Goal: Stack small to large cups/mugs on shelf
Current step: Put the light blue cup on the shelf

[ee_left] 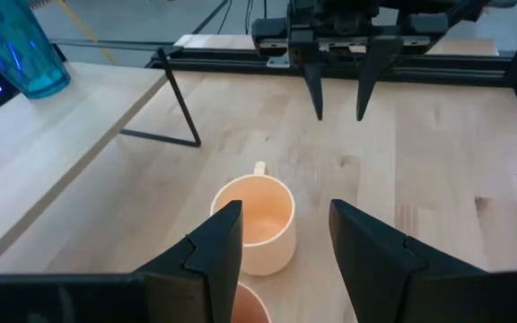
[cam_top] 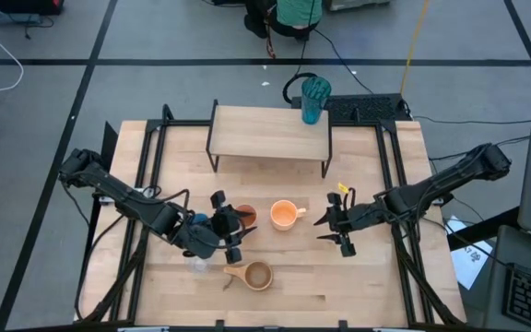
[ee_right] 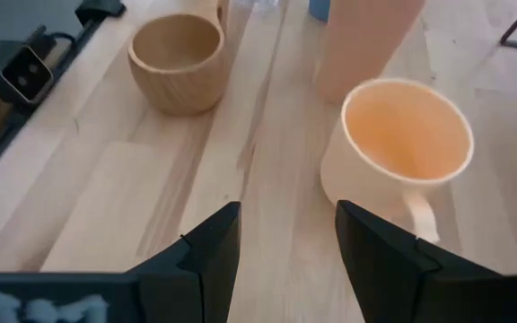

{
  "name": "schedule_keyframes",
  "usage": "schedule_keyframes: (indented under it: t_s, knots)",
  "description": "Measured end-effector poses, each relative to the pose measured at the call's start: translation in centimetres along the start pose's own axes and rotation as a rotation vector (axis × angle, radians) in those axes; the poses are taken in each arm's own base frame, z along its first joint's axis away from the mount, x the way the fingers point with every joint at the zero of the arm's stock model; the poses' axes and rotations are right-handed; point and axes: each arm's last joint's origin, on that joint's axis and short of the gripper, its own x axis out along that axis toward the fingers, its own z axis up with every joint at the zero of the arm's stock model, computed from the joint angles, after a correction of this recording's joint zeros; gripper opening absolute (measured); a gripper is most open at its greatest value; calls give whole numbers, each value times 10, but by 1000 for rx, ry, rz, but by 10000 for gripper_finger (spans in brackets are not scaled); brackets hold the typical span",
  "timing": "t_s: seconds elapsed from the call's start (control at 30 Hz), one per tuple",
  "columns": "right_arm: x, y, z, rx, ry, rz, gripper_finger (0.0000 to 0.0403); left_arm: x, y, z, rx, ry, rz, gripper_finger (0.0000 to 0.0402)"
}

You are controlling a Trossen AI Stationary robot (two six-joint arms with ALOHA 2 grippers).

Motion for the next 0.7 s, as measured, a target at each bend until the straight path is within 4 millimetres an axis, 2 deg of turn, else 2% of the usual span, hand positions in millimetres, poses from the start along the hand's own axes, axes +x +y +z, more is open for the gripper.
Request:
schedule_keyframes:
  t_s: [0.33,0.7]
  knots:
    - [14,-1,-28,17,-109,13,173,1,-1,-1,-10,9,-10,170]
    - [14,2,-31,1,-105,29,173,3,1,-1,-23,14,-1,171]
